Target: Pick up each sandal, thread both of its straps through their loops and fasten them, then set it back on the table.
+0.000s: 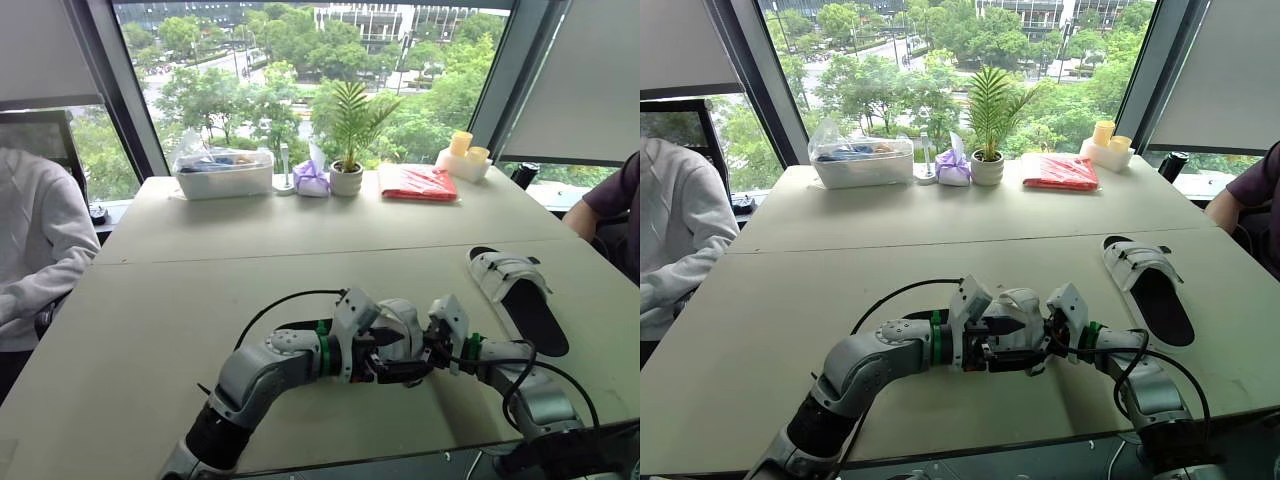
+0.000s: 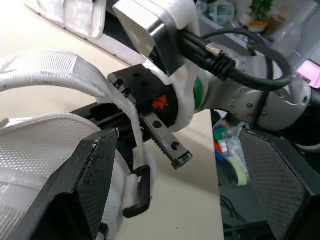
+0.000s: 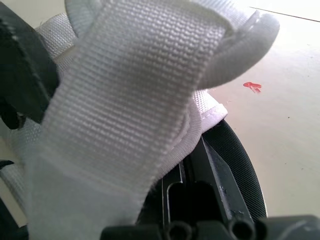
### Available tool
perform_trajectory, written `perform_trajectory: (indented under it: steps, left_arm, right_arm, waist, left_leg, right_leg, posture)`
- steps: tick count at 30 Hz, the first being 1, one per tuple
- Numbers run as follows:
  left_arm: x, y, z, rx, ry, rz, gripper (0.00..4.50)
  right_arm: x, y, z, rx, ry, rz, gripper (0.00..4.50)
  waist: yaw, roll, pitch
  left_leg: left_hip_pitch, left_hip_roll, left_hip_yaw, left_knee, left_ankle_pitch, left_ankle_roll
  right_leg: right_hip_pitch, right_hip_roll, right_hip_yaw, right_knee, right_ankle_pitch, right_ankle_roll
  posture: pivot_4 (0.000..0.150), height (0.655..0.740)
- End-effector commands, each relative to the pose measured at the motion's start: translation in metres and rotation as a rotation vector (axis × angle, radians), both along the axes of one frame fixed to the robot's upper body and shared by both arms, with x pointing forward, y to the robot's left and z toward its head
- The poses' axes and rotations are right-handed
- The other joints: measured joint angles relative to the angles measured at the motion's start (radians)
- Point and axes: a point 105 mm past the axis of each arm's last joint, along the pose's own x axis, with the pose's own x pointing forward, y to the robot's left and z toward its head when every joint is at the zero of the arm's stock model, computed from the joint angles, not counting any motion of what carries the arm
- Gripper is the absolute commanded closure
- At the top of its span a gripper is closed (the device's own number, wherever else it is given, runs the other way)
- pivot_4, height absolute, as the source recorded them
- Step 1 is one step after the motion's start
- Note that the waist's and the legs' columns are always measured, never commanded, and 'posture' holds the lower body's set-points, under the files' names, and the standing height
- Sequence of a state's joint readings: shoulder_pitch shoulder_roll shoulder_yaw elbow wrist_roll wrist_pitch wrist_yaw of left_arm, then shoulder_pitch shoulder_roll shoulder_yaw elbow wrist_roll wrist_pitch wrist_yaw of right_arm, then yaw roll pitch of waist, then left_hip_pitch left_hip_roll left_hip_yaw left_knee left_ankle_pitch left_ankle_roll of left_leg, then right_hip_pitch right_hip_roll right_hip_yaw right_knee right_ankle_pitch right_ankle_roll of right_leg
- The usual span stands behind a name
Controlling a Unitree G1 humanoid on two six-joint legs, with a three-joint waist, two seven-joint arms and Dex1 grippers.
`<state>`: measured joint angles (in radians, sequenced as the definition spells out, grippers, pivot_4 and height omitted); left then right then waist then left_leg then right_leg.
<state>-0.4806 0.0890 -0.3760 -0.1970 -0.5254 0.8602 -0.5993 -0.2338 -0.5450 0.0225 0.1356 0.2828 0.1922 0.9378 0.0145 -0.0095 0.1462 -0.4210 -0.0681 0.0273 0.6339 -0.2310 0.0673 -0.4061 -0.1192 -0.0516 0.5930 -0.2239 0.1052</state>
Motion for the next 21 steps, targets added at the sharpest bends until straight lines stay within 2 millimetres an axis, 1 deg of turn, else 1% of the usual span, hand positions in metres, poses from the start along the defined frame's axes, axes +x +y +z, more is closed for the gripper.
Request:
perform_trajectory:
  steps: [1,2,5,6,7,8,9,11,16,20,21]
  left_arm:
    - [0.008,-0.011,0.004,-0.016,0.000,0.027,0.55]
    - [0.012,-0.013,0.003,-0.017,0.013,0.049,0.55]
    - [0.017,-0.016,0.003,-0.028,0.041,0.075,1.33]
    - [0.018,-0.018,0.003,-0.027,0.041,0.075,1.80]
    - [0.018,-0.020,0.002,-0.028,0.047,0.078,2.37]
    - [0.022,-0.023,0.003,-0.040,0.067,0.100,2.82]
    - [0.024,-0.025,0.003,-0.050,0.083,0.114,3.43]
    - [0.028,-0.026,0.003,-0.061,0.106,0.133,4.42]
    - [0.028,-0.031,0.007,-0.065,0.090,0.116,4.47]
    - [0.032,-0.029,0.020,-0.104,0.101,0.126,4.47]
    - [0.032,-0.026,0.029,-0.138,0.120,0.126,4.47]
  right_arm:
    - [-0.007,-0.009,-0.027,-0.026,0.109,-0.053,4.50]
    - [-0.008,-0.009,-0.027,-0.025,0.109,-0.055,4.50]
    - [-0.008,-0.009,-0.027,-0.023,0.107,-0.061,4.50]
    - [-0.008,-0.009,-0.028,-0.022,0.107,-0.063,4.50]
    - [-0.008,-0.009,-0.028,-0.022,0.108,-0.063,4.50]
    - [-0.009,-0.009,-0.029,-0.022,0.108,-0.064,4.50]
    - [-0.009,-0.008,-0.029,-0.021,0.109,-0.064,4.50]
    - [-0.009,-0.008,-0.029,-0.019,0.109,-0.066,4.50]
    - [-0.010,-0.006,-0.031,-0.017,0.110,-0.065,4.50]
    - [-0.009,-0.005,-0.031,-0.014,0.107,-0.063,4.50]
    - [-0.010,-0.004,-0.031,-0.014,0.107,-0.062,4.50]
  waist:
    - [0.002,0.000,0.000]
    - [0.003,0.000,0.000]
    - [0.005,0.000,0.000]
    - [0.005,0.000,0.000]
    - [0.005,0.000,0.000]
    - [0.007,0.000,0.000]
    - [0.010,0.000,0.000]
    - [0.014,0.000,0.000]
    - [0.023,0.000,0.000]
    - [0.022,0.000,0.000]
    - [0.022,0.000,0.000]
  left_leg:
    - [0.000,0.000,0.000,0.000,0.000,0.000]
    - [0.000,0.000,0.000,0.001,0.000,0.000]
    - [0.000,0.000,0.000,0.003,0.000,0.001]
    - [0.000,0.000,0.000,0.004,0.000,0.001]
    - [0.000,0.000,0.000,0.004,0.000,0.001]
    - [0.000,0.000,0.000,0.004,0.000,0.001]
    - [0.000,0.000,0.000,0.005,-0.001,0.001]
    - [0.000,0.000,0.000,0.005,-0.001,0.001]
    - [0.000,0.000,0.000,0.006,-0.001,0.001]
    - [0.000,0.000,0.000,0.006,-0.001,0.001]
    - [0.000,0.000,0.000,0.006,-0.001,0.001]
  right_leg:
    - [0.000,0.000,0.000,0.000,0.000,0.000]
    - [0.000,0.000,0.000,0.000,0.000,0.000]
    - [0.000,0.000,0.000,0.000,-0.001,0.001]
    - [0.000,0.000,0.000,0.000,-0.001,0.002]
    - [0.000,0.000,0.000,0.000,-0.001,0.002]
    - [0.000,0.000,0.000,0.000,-0.001,0.002]
    - [0.000,0.000,0.000,0.000,-0.001,0.002]
    - [0.000,0.000,0.000,0.000,-0.001,0.002]
    - [0.000,0.000,0.000,0.000,-0.001,0.002]
    - [0.001,0.000,0.000,0.000,-0.001,0.002]
    - [0.001,0.000,0.000,0.000,-0.001,0.002]
  posture:
    - [0.150,0.7388]
    - [0.150,0.7388]
    - [0.150,0.7388]
    - [0.150,0.7388]
    - [0.150,0.7388]
    - [0.150,0.7388]
    - [0.150,0.7388]
    - [0.150,0.7388]
    - [0.150,0.7388]
    - [0.150,0.7388]
    - [0.150,0.7388]
